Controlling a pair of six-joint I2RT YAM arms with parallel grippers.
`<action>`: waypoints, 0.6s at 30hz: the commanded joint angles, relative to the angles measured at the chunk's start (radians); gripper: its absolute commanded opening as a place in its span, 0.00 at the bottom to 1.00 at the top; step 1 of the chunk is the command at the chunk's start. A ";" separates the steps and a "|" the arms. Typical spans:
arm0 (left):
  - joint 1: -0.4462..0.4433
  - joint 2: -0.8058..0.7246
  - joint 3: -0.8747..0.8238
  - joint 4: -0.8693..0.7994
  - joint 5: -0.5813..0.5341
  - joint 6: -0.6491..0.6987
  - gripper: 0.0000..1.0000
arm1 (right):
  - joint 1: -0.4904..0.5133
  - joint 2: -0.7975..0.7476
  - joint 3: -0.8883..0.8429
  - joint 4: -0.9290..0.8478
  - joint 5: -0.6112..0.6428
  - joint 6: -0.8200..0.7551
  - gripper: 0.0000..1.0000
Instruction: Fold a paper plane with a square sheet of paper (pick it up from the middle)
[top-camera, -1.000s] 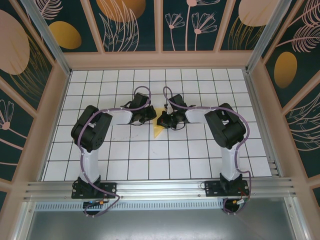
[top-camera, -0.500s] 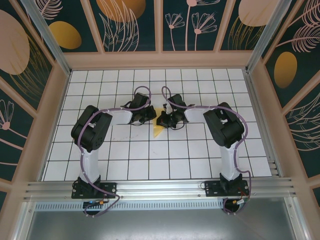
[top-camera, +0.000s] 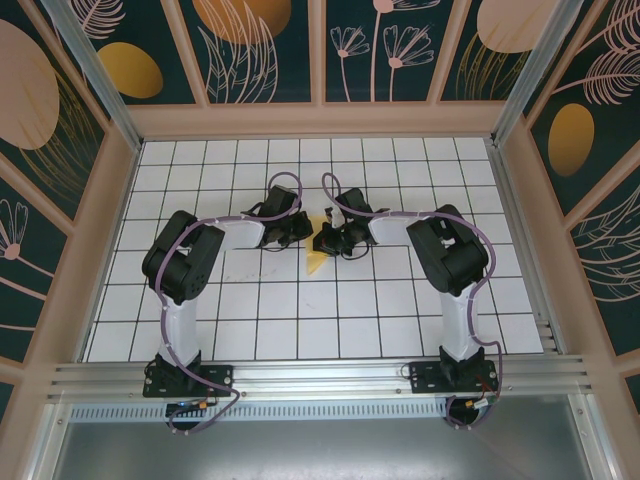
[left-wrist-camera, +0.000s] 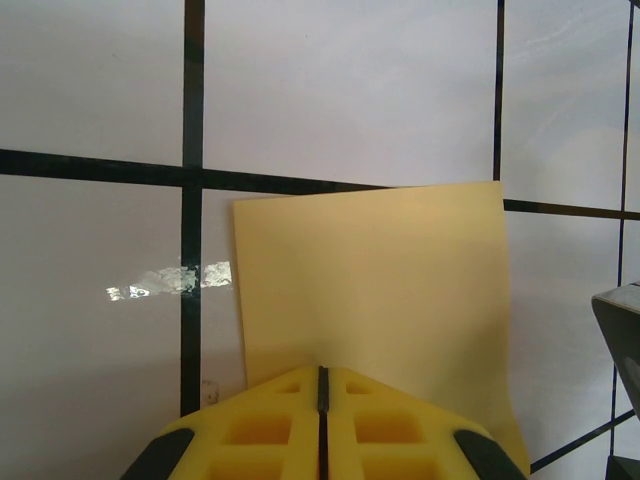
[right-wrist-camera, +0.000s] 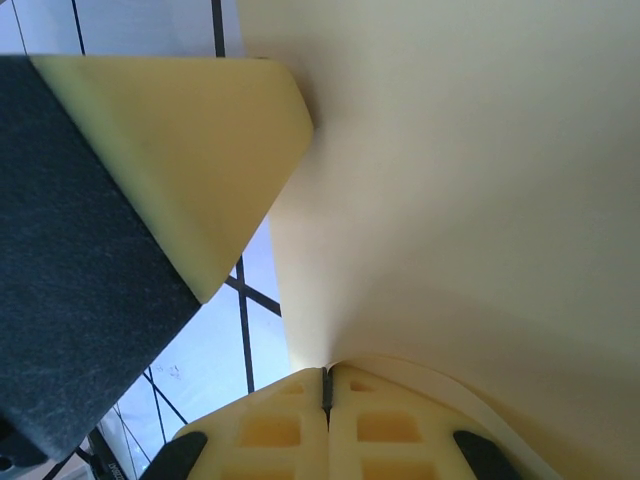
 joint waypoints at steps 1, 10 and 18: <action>-0.004 0.013 0.010 -0.027 0.018 0.013 0.10 | 0.003 0.028 0.014 -0.044 0.009 -0.035 0.01; 0.017 -0.103 0.011 -0.047 -0.063 -0.029 0.15 | 0.004 0.041 0.000 -0.059 0.042 -0.033 0.17; 0.084 -0.232 -0.115 -0.015 -0.124 -0.105 0.16 | 0.000 0.038 -0.012 -0.047 0.043 -0.033 0.31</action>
